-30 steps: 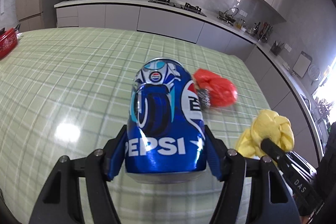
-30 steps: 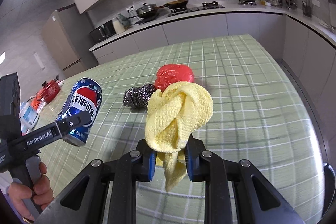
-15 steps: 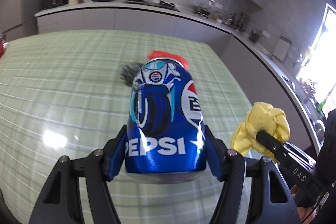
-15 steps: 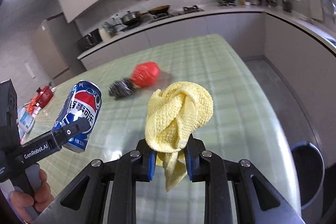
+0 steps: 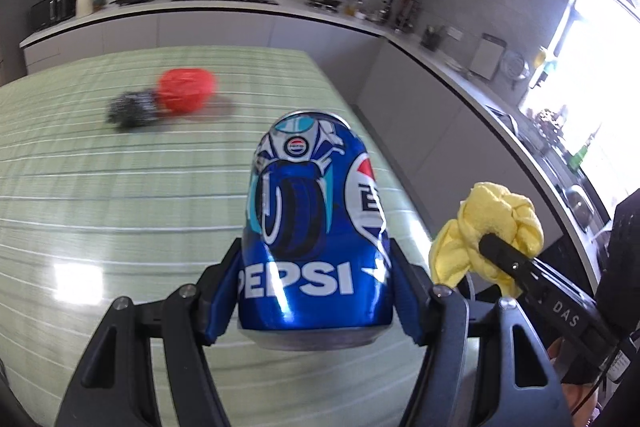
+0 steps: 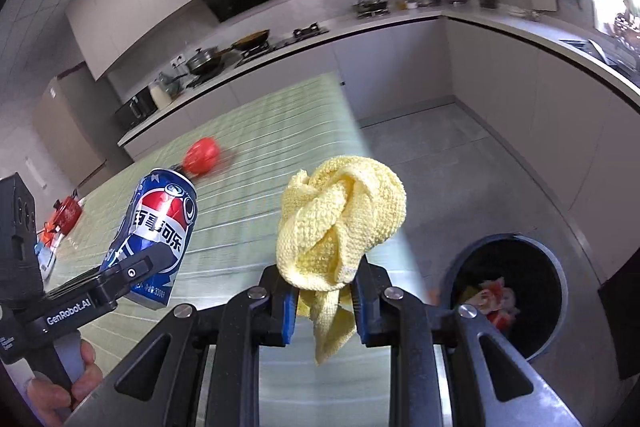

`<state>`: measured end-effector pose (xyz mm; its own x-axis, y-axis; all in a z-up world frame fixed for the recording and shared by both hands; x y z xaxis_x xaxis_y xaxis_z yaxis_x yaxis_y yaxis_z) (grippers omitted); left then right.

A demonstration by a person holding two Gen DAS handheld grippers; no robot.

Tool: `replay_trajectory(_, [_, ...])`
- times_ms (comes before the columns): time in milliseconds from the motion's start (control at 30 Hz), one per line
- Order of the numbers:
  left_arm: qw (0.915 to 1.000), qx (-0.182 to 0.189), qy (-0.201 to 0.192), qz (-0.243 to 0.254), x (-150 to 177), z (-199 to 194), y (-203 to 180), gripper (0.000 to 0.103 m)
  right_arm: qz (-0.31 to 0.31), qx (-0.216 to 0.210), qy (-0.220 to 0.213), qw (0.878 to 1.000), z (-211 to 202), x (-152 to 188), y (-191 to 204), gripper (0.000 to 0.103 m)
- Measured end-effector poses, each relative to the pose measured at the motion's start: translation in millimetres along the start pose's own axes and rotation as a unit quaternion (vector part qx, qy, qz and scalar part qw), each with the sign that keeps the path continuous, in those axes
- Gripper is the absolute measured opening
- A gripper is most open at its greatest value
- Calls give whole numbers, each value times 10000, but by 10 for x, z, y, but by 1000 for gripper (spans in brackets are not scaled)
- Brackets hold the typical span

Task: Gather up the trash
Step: 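Carry the Pepsi can and yellow cloth toward the black bucket, then open both tools over the black bucket to drop can and cloth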

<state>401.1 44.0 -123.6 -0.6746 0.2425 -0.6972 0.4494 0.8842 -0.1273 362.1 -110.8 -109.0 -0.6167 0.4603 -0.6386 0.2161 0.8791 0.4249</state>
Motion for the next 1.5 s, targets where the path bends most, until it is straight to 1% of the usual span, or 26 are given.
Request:
replay_trajectory(100, [10000, 48, -19, 51, -60, 159, -474, 67, 30, 31, -23, 10000, -134, -160, -552, 24])
replay_trajectory(133, [10000, 52, -1, 43, -85, 236, -696, 67, 5, 97, -8, 10000, -165, -225, -796, 24])
replay_trajectory(267, [9995, 238, 164, -103, -119, 533, -1317, 68, -105, 355, 104, 9993, -260, -429, -1603, 24])
replay_trajectory(400, [9987, 327, 373, -108, -82, 833, -1818, 68, -150, 489, 256, 9984, -254, -582, -2162, 24])
replay_trajectory(500, [9979, 275, 586, -54, 19, 1048, -2054, 67, -98, 471, 392, 9981, -180, -612, -2415, 24])
replay_trajectory(567, [9965, 240, 796, -90, 140, 1202, -2140, 68, -114, 455, 506, 9976, -95, -590, -2525, 24])
replay_trajectory(633, [9953, 111, 954, -114, 239, 1356, -2176, 68, -141, 435, 710, 9964, 56, -544, -2615, 25])
replay_trajectory(767, [9916, -30, 1289, -127, 426, 1581, -2180, 68, -258, 391, 1035, 9935, 319, -405, -2751, 25])
replay_trajectory(833, [9900, -104, 1402, -141, 489, 1676, -2162, 69, -340, 378, 1127, 9923, 421, -359, -2804, 25])
replay_trajectory(967, [9861, -262, 1623, -245, 587, 1836, -2141, 69, -384, 271, 1276, 9907, 606, -292, -2909, 29])
replay_trajectory(1033, [9841, -343, 1718, -283, 609, 1901, -2194, 70, -404, 231, 1359, 9896, 713, -290, -2939, 43])
replay_trajectory(1100, [9815, -454, 1842, -277, 671, 1960, -2211, 72, -410, 283, 1315, 9901, 740, -299, -3003, 52])
replay_trajectory(1133, [9803, -507, 1889, -265, 681, 1985, -2214, 74, -374, 307, 1276, 9906, 745, -331, -3039, 52])
replay_trajectory(1200, [9803, -540, 1883, -257, 673, 1982, -2239, 74, -249, 275, 1169, 9925, 704, -406, -3063, 52])
replay_trajectory(1267, [9820, -531, 1798, -228, 599, 1927, -2287, 74, -178, 241, 1050, 9940, 623, -502, -3054, 52])
replay_trajectory(1500, [9884, -399, 1463, -92, 323, 1589, -2436, 74, -126, 285, 767, 9966, 362, -710, -2982, 52])
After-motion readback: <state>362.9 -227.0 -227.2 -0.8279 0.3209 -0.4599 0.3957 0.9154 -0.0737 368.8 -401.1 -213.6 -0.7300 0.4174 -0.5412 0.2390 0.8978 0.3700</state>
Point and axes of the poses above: each gripper's, at about its wrist camera, not at the fingertips, and z roughly the way its jaws point, y to its left, x to its underside, the point moved 9 cm from there along z, roughly the way its jaws point, and after that the axes turned 12 degrees about z, right-handed, at the moved point
